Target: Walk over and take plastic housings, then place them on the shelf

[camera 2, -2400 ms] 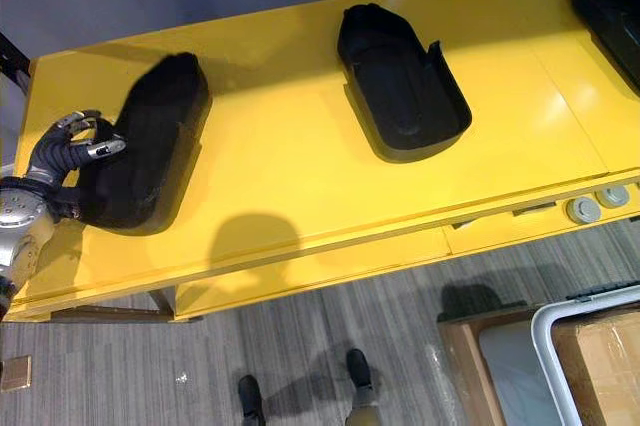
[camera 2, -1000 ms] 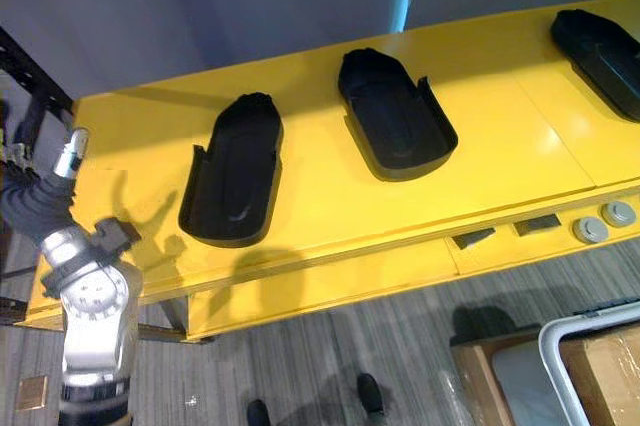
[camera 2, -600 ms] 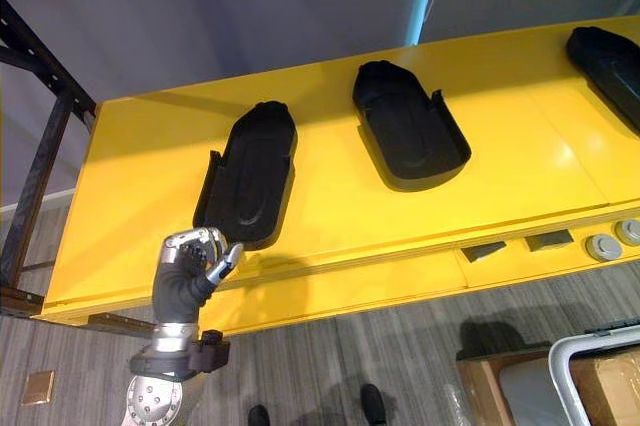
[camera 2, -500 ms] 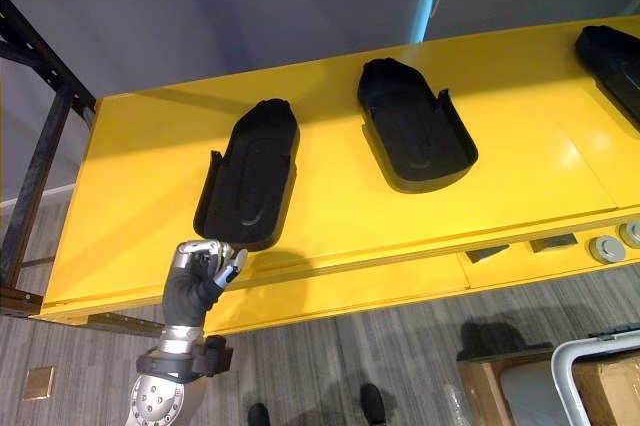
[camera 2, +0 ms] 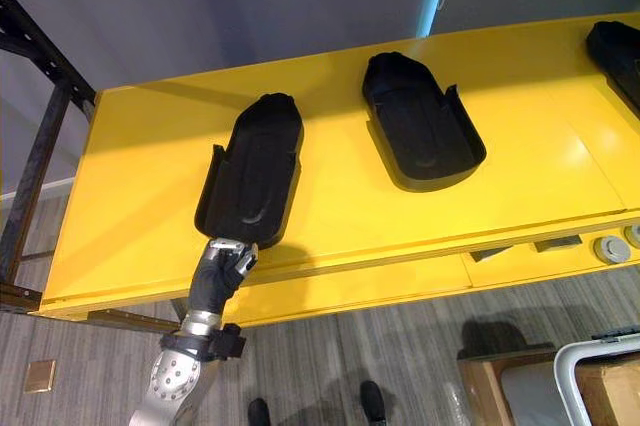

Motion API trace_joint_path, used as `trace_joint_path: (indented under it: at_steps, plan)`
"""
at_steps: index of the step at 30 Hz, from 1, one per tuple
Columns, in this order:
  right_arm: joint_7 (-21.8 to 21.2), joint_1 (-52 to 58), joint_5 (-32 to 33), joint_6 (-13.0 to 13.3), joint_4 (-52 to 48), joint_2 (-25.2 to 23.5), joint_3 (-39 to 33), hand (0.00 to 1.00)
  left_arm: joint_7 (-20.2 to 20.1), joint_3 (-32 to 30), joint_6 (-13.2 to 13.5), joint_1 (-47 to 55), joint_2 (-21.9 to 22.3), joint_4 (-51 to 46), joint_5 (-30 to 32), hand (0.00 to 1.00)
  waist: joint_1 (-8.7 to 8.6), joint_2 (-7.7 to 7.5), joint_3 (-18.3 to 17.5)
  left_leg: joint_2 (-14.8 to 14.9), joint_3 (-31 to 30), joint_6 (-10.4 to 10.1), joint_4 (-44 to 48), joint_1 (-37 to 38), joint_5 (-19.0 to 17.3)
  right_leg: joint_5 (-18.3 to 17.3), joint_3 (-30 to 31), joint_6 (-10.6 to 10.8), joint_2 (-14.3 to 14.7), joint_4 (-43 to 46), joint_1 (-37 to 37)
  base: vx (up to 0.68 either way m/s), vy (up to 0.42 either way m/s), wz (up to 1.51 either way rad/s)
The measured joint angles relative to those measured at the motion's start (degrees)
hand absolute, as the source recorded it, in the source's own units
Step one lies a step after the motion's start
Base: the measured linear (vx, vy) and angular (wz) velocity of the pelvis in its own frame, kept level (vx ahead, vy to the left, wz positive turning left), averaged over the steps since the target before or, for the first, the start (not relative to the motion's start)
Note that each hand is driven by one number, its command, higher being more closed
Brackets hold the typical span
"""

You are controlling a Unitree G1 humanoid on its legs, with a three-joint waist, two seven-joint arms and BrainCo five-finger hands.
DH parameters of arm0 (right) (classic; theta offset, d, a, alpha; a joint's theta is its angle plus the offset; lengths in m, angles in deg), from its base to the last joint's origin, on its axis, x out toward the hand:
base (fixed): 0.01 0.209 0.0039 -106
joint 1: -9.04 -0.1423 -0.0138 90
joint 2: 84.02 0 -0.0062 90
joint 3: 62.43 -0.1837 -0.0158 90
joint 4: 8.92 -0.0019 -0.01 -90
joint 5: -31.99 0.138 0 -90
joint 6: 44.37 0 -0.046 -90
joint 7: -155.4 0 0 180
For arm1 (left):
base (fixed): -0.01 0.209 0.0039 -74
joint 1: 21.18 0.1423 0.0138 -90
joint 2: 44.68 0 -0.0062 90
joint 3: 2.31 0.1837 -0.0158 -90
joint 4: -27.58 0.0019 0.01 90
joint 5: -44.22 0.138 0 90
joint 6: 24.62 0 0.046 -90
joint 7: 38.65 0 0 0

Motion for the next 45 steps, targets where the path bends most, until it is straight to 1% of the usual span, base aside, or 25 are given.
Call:
trace_joint_path:
  at_steps: [9,14,15,17,18,22,23,24,26,27,28,29,30,31,32,33,34,36,37,40,41,42,43,44,45]
  plan:
    - [0.1,-1.0,0.1,-0.3,0.1,-0.7,-1.3,0.0,3.3,-0.8,-0.5,-9.3,1.6,7.3,0.0,1.0,-1.6,-0.44,0.3,0.0,0.9,0.0,-0.3,0.1,0.0,0.0,1.2,0.0,0.1,0.0,-0.5,0.02,0.02,-0.05]
    - [0.5,-1.2,0.2,-0.3,0.1,-1.4,-2.3,0.0,4.6,-2.0,-0.5,-11.4,1.8,8.9,0.0,1.0,-1.7,-0.94,0.6,0.0,1.2,0.0,-0.3,0.3,0.0,0.1,1.3,0.0,0.2,0.0,-0.6,0.0,0.012,-0.02]
    - [0.5,-1.3,0.2,-0.3,0.1,-1.5,-2.3,0.0,4.7,-2.4,-0.5,-11.5,1.8,8.9,0.0,0.0,-1.71,-1.17,0.6,0.0,1.5,0.0,-0.3,0.4,0.0,0.1,1.5,0.0,0.2,0.0,-0.6,0.01,0.022,-0.04]
    - [0.5,-1.3,0.2,-0.3,0.1,-1.5,-2.3,0.0,4.9,-2.4,-0.5,-10.9,1.8,8.4,0.0,0.0,-1.63,-1.38,0.7,0.0,2.1,0.1,-0.5,0.9,0.0,0.1,1.8,0.0,0.2,0.0,-0.4,0.05,0.046,-0.42]
    - [0.5,-1.1,0.2,-0.3,-0.4,-1.7,-2.2,0.0,4.2,-1.6,-0.5,-2.5,2.3,-0.4,-1.3,0.0,-0.72,-2.89,1.3,1.2,4.9,-0.1,5.6,3.7,-5.1,-0.3,6.2,0.1,1.3,1.0,2.2,0.1,0.065,-0.94]
    - [0.5,-0.8,0.2,-0.5,-2.3,-1.7,-1.9,0.0,2.5,0.1,-0.2,0.5,5.9,-3.9,-2.3,0.0,0.2,-3.1,1.1,3.0,1.0,-0.2,17.6,2.0,-13.2,-1.5,8.2,0.6,2.8,3.6,3.3,0.0,0.035,-0.44]
    - [0.5,-0.7,0.3,-0.5,-2.9,-1.9,-1.7,0.0,2.5,0.1,-0.2,1.0,6.1,-4.2,-2.3,0.0,0.61,-3.27,1.1,2.6,-1.2,-0.3,19.2,1.8,-14.5,-1.7,9.0,0.7,3.2,4.2,3.2,-0.05,0.064,-0.68]
    - [0.5,-0.7,0.3,-0.6,-3.8,-1.5,0.1,0.0,2.1,0.1,-0.2,3.0,6.7,-5.6,-2.6,0.0,2.04,-3.51,1.0,1.3,-10.8,0.6,23.6,1.9,-18.2,-2.3,12.0,0.6,4.9,6.2,2.9,-0.05,0.057,-1.09]
    - [0.3,0.4,0.6,-0.7,-7.5,-1.1,3.3,0.0,1.6,0.3,0.3,7.3,7.6,-6.1,-2.6,0.0,4.57,-3.6,0.1,-0.4,-26.9,-1.6,32.8,4.1,-25.4,-5.6,18.5,1.1,9.6,12.5,2.3,-0.05,0.095,-1.71]
    - [0.1,0.8,1.2,-0.7,-8.2,-1.3,3.5,0.0,1.1,0.4,0.3,8.4,8.4,-5.5,-2.6,0.0,4.96,-3.81,-0.8,-0.7,-29.2,-1.9,34.0,4.9,-27.3,-6.0,20.2,1.5,10.9,13.6,1.9,-0.1,0.212,-1.61]
    - [-0.1,1.8,2.6,-0.7,-9.6,-2.3,3.4,0.0,0.1,1.2,0.3,9.9,10.2,-3.4,-2.4,0.0,3.95,-3.76,-3.4,-1.2,-30.6,-0.4,34.3,5.8,-30.6,-6.1,22.4,1.9,11.5,13.8,1.2,-0.13,0.3,-1.13]
    - [-0.1,2.3,3.8,-0.7,-10.3,-3.6,3.2,0.0,-0.7,2.1,0.2,9.6,11.4,-0.4,-2.3,0.0,2.83,-4.59,-4.0,-3.0,-28.9,1.5,35.0,6.5,-32.1,-5.0,24.1,2.1,10.5,12.6,1.2,-0.19,0.385,-1.18]
    - [-0.1,2.7,5.0,-0.8,-10.3,-4.6,2.8,0.0,-0.9,2.5,-0.1,9.7,11.4,1.6,-2.2,0.0,2.98,-5.59,-4.2,-4.0,-26.0,2.8,35.2,7.0,-32.1,-3.1,25.6,0.3,9.5,10.9,1.3,-0.18,0.345,-1.07]
    - [-0.1,2.9,5.9,-0.8,-10.6,-5.5,2.4,0.0,-1.0,2.4,-0.5,9.9,11.4,2.8,-2.2,0.0,3.11,-5.72,-4.4,-4.1,-23.8,3.6,35.2,7.4,-31.9,0.0,25.1,-0.4,9.2,9.7,1.2,-0.2,0.333,-1.81]
    - [-0.1,2.8,6.7,-0.8,-11.4,-6.0,1.6,0.0,-1.1,1.3,-1.0,10.0,11.5,5.1,-2.2,0.0,4.24,-5.76,-4.6,-3.4,-17.8,5.0,34.2,8.3,-31.1,7.6,16.5,-4.4,8.2,5.2,0.9,-0.19,0.287,-2.42]
    - [0.1,2.6,6.5,-1.0,-11.4,-6.2,1.7,0.0,-1.2,0.1,-1.3,9.9,11.7,7.0,-2.2,0.0,5.64,-6.72,-5.2,-3.5,-11.1,6.6,31.5,9.5,-29.4,7.3,2.1,-5.4,5.8,6.0,-0.2,-0.18,0.263,-2.55]
    - [0.2,2.7,6.5,-1.0,-11.3,-6.3,1.7,0.0,-1.1,-0.3,-1.4,9.9,11.8,8.0,-2.2,0.0,6.17,-7.06,-5.5,-3.5,-8.1,6.9,30.3,10.3,-28.8,5.2,-5.2,-5.4,4.4,8.2,-0.6,-0.16,0.227,-2.14]
    - [0.6,2.9,5.4,-1.4,-11.1,-6.5,0.5,0.0,-0.8,-0.5,-2.2,9.2,11.9,11.5,-1.8,0.0,6.19,-6.7,-5.7,-2.7,-0.6,7.6,28.3,12.5,-27.7,-0.6,-16.9,-7.9,2.3,15.6,-0.2,-0.14,0.212,-1.81]
    - [0.6,3.5,3.8,-1.8,-11.0,-6.7,0.1,0.0,-0.5,-0.6,-2.9,8.6,11.9,13.8,-1.5,0.0,5.97,-6.78,-6.0,-1.9,2.4,7.7,27.9,13.6,-27.5,-4.9,-19.1,-7.7,1.7,20.7,0.2,-0.1,0.124,-1.46]
    - [0.9,4.4,1.9,-2.6,-9.5,-6.7,-2.1,0.0,-0.5,-2.1,-4.4,8.5,11.9,20.0,-0.7,0.0,5.93,-6.85,-8.0,-0.5,8.6,6.6,25.4,16.7,-26.9,-12.5,-22.8,-6.5,-1.0,30.0,3.2,-0.01,-0.024,-1.14]
    - [1.3,5.0,1.8,-2.7,-8.5,-6.7,-2.5,0.0,-0.5,-4.2,-4.9,8.4,11.9,24.1,-0.1,0.0,5.44,-7.03,-9.4,-0.5,10.3,5.8,24.4,17.4,-26.4,-14.2,-24.5,-6.3,-3.2,29.2,5.2,0.1,-0.128,-0.94]
    - [1.5,4.7,1.7,-2.8,-6.9,-6.7,-2.7,0.0,-0.4,-7.2,-5.6,8.2,11.8,28.3,0.2,0.0,4.75,-8.45,-10.6,-2.0,11.5,5.2,22.5,18.0,-25.1,-15.4,-24.4,-5.6,-3.7,25.4,5.7,0.12,-0.143,-0.76]
    - [1.5,4.6,1.6,-2.8,-6.1,-6.5,-3.2,0.0,-0.3,-8.9,-6.0,8.0,11.6,30.7,0.2,0.0,4.63,-8.45,-11.2,-2.9,11.6,5.1,20.8,17.9,-24.3,-15.4,-24.5,-5.8,-3.2,23.0,5.9,0.13,-0.14,-0.71]
    - [1.4,4.1,1.7,-2.8,-4.8,-6.1,-4.9,0.0,-0.2,-10.8,-7.0,7.6,11.5,34.4,0.2,0.0,4.53,-7.18,-11.8,-2.8,11.2,5.6,18.1,17.9,-22.7,-13.1,-23.6,-6.4,-1.3,19.4,6.2,0.09,-0.133,-0.69]
    - [1.6,3.1,1.0,-3.0,-2.4,-5.4,-6.7,0.0,-0.1,-12.2,-7.8,7.8,10.9,37.2,0.5,0.0,4.32,-6.84,-11.9,-2.9,10.1,6.9,15.6,18.0,-20.5,-10.0,-22.3,-6.9,0.8,13.7,7.5,0.07,-0.143,-0.82]
